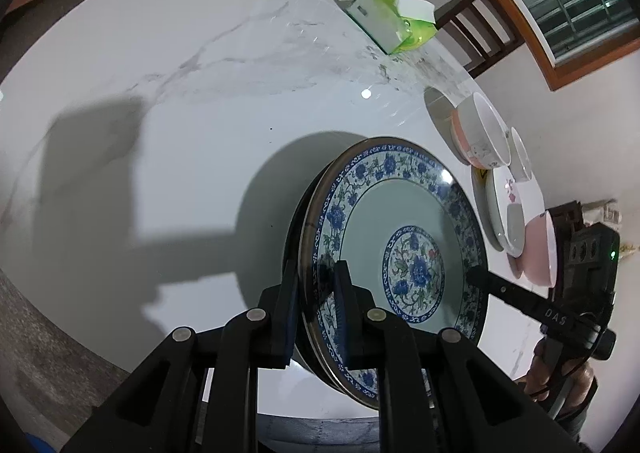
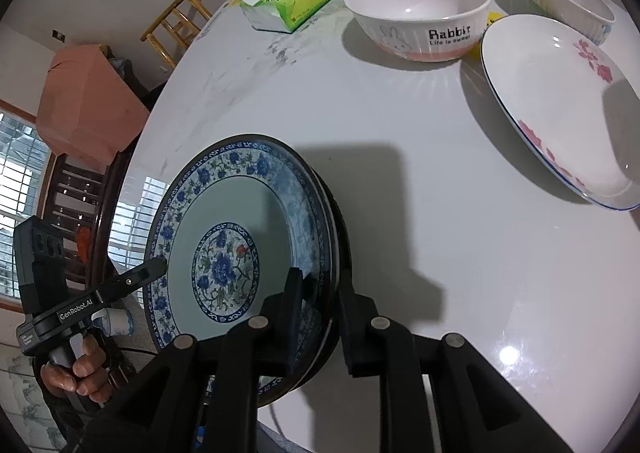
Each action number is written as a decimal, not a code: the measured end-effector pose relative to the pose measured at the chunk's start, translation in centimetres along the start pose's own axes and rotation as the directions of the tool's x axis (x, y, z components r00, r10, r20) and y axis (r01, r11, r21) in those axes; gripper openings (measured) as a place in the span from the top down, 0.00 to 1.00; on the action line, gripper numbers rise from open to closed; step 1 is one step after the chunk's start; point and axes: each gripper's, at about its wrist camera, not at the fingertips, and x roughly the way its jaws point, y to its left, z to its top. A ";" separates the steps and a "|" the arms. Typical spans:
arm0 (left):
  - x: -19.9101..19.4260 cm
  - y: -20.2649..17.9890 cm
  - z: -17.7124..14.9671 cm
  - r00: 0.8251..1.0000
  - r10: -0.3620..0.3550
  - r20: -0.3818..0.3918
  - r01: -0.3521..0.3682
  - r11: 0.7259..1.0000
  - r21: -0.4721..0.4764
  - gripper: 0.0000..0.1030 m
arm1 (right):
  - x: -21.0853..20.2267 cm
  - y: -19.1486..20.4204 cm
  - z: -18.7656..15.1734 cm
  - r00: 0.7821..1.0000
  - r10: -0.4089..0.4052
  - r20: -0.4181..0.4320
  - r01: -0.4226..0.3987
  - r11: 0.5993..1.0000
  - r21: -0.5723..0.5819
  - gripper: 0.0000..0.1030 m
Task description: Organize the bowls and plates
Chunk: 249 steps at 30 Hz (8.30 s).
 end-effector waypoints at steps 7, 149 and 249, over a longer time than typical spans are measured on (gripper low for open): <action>-0.1 0.0 0.4 1.000 0.018 -0.010 -0.019 0.999 -0.037 0.88 | 0.0 0.3 0.1 0.999 -0.022 -0.041 0.023 1.000 0.021 0.81; 15.7 -25.9 -0.7 0.986 0.071 0.149 -0.125 0.911 0.394 0.88 | -7.5 -19.9 0.9 0.891 -0.209 0.403 0.177 0.977 0.115 0.85; -0.1 -3.7 -3.6 0.942 0.263 0.208 -0.263 0.964 -0.028 0.73 | 1.0 4.5 -2.7 0.969 -0.115 0.218 0.172 0.949 -0.264 0.79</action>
